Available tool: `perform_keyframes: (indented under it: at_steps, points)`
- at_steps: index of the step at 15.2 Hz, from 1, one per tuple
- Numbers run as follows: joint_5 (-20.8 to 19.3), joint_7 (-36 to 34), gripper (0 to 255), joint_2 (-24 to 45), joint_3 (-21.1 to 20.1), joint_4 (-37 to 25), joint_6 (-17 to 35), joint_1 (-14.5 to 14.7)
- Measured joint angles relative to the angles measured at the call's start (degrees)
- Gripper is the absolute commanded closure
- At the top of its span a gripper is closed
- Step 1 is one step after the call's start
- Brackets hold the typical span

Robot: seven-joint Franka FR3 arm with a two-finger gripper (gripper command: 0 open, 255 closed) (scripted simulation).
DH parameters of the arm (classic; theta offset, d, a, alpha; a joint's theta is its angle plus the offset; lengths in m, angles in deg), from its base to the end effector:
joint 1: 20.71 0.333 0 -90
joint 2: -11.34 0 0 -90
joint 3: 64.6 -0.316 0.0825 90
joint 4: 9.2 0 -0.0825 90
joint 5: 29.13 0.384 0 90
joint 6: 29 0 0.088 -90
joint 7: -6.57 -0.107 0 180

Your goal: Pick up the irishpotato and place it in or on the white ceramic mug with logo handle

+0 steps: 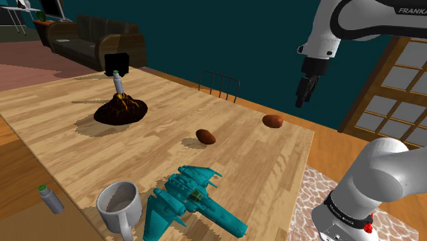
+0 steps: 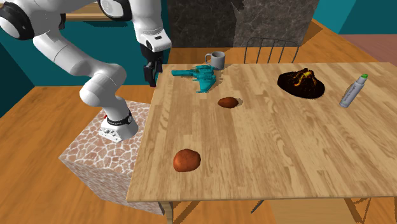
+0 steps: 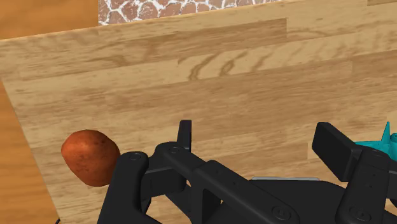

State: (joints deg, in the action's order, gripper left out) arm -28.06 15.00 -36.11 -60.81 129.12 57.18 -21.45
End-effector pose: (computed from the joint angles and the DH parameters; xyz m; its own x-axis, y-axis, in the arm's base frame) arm 0.2864 -0.0260 0.5698 0.9929 0.0944 -0.0719 0.0887 -0.9929 -0.0787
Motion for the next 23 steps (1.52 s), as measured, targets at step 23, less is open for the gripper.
perform_keyframes:
  at_steps: [23]
  points:
    - [0.42,-16.30,0,35.56,-15.61,-6.19,34.98,4.38]
